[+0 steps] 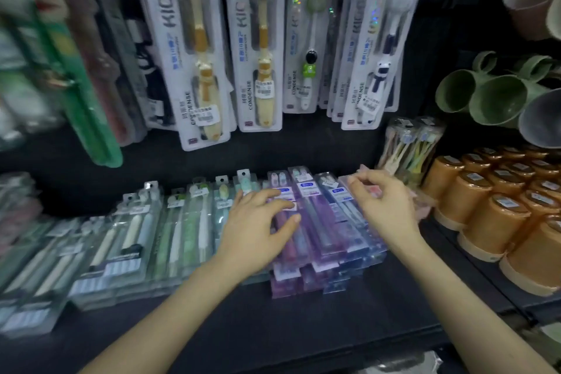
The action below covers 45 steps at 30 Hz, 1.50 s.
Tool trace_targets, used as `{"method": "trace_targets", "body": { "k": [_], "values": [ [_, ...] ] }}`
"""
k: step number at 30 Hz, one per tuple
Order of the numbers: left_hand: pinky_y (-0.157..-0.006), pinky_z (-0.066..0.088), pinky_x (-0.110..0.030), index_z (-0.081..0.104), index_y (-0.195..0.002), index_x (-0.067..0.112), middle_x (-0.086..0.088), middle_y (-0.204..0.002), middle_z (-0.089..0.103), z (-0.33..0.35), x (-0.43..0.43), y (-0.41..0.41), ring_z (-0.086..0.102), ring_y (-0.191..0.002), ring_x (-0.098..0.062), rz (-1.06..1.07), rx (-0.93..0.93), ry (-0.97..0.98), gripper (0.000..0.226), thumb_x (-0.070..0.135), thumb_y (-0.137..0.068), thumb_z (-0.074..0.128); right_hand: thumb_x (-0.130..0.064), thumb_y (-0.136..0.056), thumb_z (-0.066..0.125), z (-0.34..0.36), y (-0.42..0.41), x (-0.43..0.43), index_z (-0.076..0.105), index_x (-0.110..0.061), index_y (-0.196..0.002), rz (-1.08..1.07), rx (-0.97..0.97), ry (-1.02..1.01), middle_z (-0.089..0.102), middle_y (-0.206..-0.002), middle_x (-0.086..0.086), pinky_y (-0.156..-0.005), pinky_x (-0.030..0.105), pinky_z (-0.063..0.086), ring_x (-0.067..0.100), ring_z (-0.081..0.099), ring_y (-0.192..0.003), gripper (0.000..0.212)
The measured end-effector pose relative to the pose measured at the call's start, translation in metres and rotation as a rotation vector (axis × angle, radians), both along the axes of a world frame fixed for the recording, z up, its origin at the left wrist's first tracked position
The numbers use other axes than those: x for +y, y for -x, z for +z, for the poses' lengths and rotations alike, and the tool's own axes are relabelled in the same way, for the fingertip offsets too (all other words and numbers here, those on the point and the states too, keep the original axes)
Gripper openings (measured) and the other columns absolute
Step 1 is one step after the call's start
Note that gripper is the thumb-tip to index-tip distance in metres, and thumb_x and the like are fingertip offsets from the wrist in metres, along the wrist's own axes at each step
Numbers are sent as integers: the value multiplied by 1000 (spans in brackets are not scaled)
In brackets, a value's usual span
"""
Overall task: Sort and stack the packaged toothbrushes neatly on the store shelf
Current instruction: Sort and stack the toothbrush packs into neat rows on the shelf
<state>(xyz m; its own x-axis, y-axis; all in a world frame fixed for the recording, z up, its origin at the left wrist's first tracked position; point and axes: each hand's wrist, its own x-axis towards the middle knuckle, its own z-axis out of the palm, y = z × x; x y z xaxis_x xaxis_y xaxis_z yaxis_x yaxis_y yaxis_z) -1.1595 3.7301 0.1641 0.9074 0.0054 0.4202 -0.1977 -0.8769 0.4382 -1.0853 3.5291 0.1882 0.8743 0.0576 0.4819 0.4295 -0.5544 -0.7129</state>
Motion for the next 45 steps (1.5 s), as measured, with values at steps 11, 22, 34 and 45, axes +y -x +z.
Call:
{"method": "trace_targets", "body": {
  "k": [11,22,34,45],
  "values": [
    [-71,47,-50,71,-93,-3,-27,-97,64,-18,233,154,60,-82,-45,778,-92,-288,31,20,-78,57,-18,-92,62,-24,122,220,72,-13,-96,572,127,166,67,-94,-3,-80,19,40,12,58,-89,12],
    [-50,51,-44,68,-85,-5,-24,-75,60,-10,319,175,60,-73,-43,744,-49,-433,32,13,-64,85,-35,-98,47,-79,187,380,47,-10,-134,646,338,550,42,-139,14,-101,34,39,30,45,-125,44],
    [-54,53,-30,72,-93,4,-8,-85,68,-64,290,219,66,-69,-26,419,-200,-287,25,24,-87,59,-54,-94,46,-105,223,347,26,-19,-151,676,249,754,7,-162,2,-108,34,37,25,27,-142,70],
    [-74,50,-42,73,-98,1,-11,-96,71,-87,265,198,61,-84,-35,526,120,-306,31,24,-77,78,-51,-80,67,-86,237,289,45,-24,-138,564,304,656,53,-121,1,-91,27,44,19,55,-110,68]
  ]
}}
